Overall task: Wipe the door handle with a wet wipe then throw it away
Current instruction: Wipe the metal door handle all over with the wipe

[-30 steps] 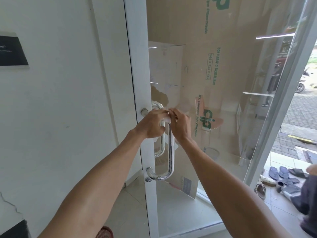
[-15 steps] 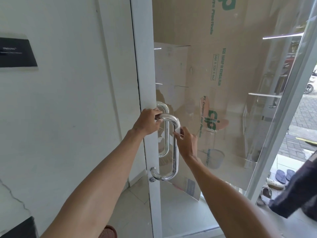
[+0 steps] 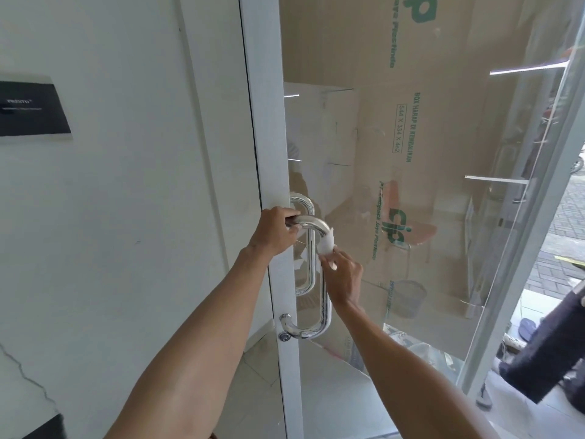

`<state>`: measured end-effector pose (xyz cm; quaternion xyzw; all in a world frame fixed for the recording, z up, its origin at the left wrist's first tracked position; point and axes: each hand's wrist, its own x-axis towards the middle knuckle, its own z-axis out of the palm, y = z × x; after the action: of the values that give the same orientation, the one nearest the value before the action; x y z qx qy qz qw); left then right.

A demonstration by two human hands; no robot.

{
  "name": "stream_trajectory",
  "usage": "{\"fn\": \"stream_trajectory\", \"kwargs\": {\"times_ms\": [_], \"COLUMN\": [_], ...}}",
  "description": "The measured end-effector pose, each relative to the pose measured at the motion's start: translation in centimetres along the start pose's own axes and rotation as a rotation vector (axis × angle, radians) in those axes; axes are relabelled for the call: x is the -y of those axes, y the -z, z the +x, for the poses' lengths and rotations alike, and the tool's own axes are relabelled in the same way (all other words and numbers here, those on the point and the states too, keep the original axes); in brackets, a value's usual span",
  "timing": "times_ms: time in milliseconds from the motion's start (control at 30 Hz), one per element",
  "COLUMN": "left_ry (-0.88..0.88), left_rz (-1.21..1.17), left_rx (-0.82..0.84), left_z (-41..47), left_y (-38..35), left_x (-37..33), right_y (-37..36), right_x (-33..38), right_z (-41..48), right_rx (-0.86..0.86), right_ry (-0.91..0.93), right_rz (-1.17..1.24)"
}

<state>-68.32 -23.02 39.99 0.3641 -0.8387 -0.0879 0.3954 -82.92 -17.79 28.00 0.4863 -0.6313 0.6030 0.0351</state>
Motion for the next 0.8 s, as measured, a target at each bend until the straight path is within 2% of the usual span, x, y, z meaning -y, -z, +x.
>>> {"fn": "stream_trajectory", "kwargs": {"times_ms": [100,133,400,533,800], "left_ry": [0.023,0.028,0.004,0.026,0.005], "left_rz": [-0.009,-0.011,0.000,-0.002,-0.028], "left_rx": [-0.008,-0.013,-0.041,-0.034,-0.068], "left_z": [0.2,0.3,1.1,1.3,1.5], "left_y": [-0.3,-0.4,-0.4,-0.6,-1.3], "left_x": [0.2,0.3,0.7,1.1,2.2], "right_y": [-0.2,-0.3,-1.7,-2.3,-3.2], "right_x": [-1.4,-1.6,2.4,1.2,-4.6], "right_z": [-0.5,-0.5,4.6,3.5,-2.4], "right_rx": [0.108,0.119,0.001,0.016,0.255], "right_ry": [-0.261,-0.295,-0.146,-0.163,-0.338], "right_rz": [0.021,0.034,-0.014,-0.070,-0.253]}}
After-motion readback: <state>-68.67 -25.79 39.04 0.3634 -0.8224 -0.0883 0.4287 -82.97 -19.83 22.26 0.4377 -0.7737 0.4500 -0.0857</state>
